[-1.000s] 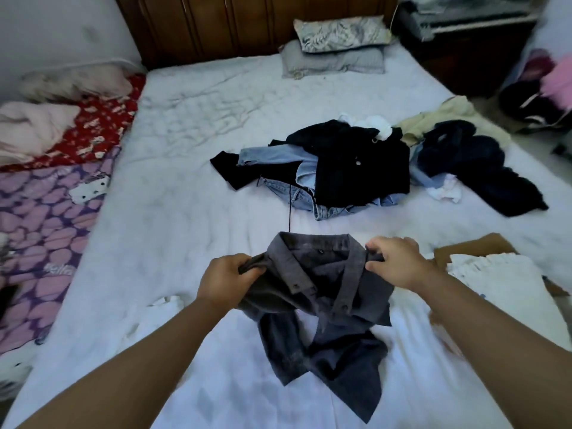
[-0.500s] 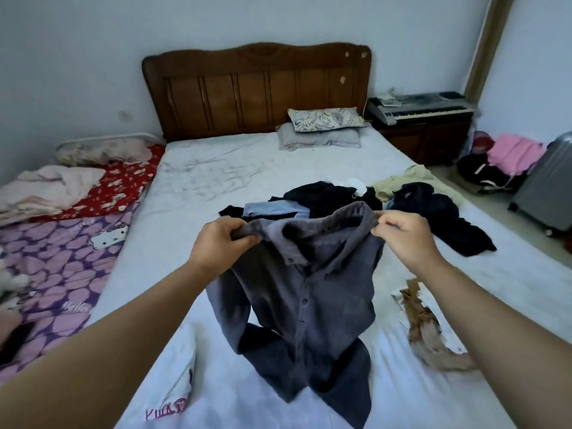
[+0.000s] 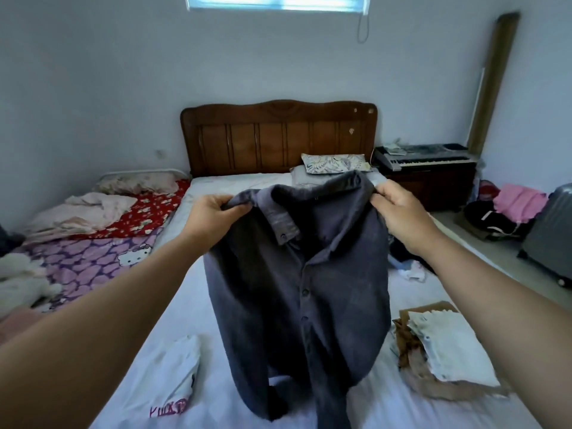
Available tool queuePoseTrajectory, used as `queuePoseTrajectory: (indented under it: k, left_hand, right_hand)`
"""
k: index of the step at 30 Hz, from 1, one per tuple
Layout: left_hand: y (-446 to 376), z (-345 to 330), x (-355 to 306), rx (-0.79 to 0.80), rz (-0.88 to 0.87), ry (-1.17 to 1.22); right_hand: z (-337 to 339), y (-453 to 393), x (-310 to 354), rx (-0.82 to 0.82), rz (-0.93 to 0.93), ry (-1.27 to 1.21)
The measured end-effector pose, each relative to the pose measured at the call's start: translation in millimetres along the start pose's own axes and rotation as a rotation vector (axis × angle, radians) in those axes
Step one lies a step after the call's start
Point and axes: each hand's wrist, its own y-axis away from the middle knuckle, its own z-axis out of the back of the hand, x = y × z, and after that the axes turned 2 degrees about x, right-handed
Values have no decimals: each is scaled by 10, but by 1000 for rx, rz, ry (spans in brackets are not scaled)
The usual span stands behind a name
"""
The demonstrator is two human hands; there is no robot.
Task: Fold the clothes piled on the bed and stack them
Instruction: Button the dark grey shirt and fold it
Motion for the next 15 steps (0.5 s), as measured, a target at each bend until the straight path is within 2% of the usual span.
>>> queuePoseTrajectory:
  k: [3,5,7,10,15]
  left_hand:
    - [114,66,-103,-72,-67,-307]
    - [218,112,-156,-80,-199,-637]
    - [338,139,-220,-126,-338,-831]
    - [567,165,-309,-193,-448,-931]
    - [890,238,-400,-285,-563,-963]
  right_hand:
    - [133,144,98,-12,135,194]
    - [228,257,158,-63,270,381]
    - [322,373,209,-82,370,516]
    - [436,555,259,-98,466,589]
    - [518,775,389,-189,583,574]
